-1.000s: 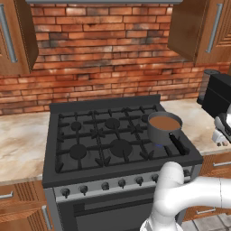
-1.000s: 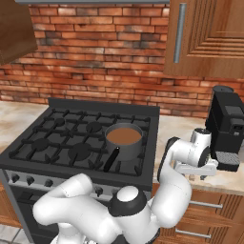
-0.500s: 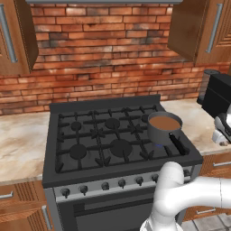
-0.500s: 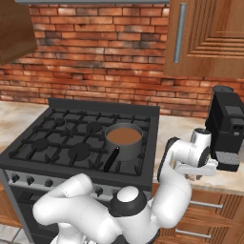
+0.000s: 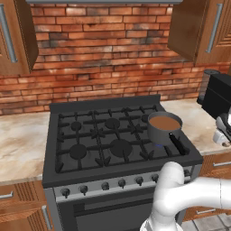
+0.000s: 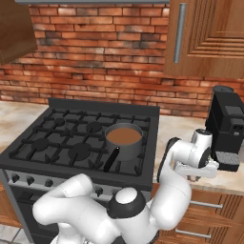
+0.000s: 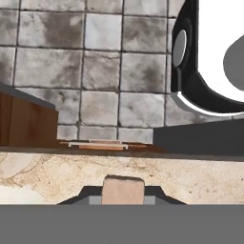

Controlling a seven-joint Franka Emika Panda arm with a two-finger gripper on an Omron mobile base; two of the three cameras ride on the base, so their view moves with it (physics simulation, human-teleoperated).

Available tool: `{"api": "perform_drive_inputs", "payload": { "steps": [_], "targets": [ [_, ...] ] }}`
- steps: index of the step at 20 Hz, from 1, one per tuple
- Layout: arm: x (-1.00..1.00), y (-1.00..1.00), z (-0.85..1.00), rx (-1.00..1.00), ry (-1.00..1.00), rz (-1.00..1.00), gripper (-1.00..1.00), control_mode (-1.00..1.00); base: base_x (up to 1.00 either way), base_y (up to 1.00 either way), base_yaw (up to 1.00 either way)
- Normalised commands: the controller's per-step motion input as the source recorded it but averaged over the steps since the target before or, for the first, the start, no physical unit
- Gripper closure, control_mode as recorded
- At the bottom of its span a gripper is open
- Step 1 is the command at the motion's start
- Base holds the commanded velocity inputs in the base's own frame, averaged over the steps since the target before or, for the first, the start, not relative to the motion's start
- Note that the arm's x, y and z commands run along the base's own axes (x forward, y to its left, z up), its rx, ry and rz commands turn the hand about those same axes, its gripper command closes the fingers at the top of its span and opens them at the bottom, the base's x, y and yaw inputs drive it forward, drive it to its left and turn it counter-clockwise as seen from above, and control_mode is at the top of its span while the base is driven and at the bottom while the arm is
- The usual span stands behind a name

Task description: Pick up the sugar cube(s) and place them in the saucepan with hot chocolate.

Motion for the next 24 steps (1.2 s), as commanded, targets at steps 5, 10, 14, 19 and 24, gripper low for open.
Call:
{"api": "perform_drive_inputs", "payload": {
  "steps": [5, 10, 14, 19, 24],
  "targets": [
    [-0.12, 0.44, 0.19, -0.06, -0.09, -0.09, 1.00, -1.00, 0.00, 0.00, 0.00],
    [-0.24, 0.53, 0.56, -0.04, -0.26, -0.03, 1.00, -1.00, 0.00, 0.00, 0.00],
    [-0.32, 0.56, 0.64, -0.05, -0.25, 0.00, 1.00, -1.00, 0.00, 0.00, 0.00],
    [-0.21, 0.44, 0.82, -0.02, -0.10, -0.02, 1.00, -1.00, 0.00, 0.00, 0.00],
    [-0.13, 0.40, 0.77, -0.04, 0.00, -0.07, 1.00, -1.00, 0.00, 0.00, 0.00]
  ]
}}
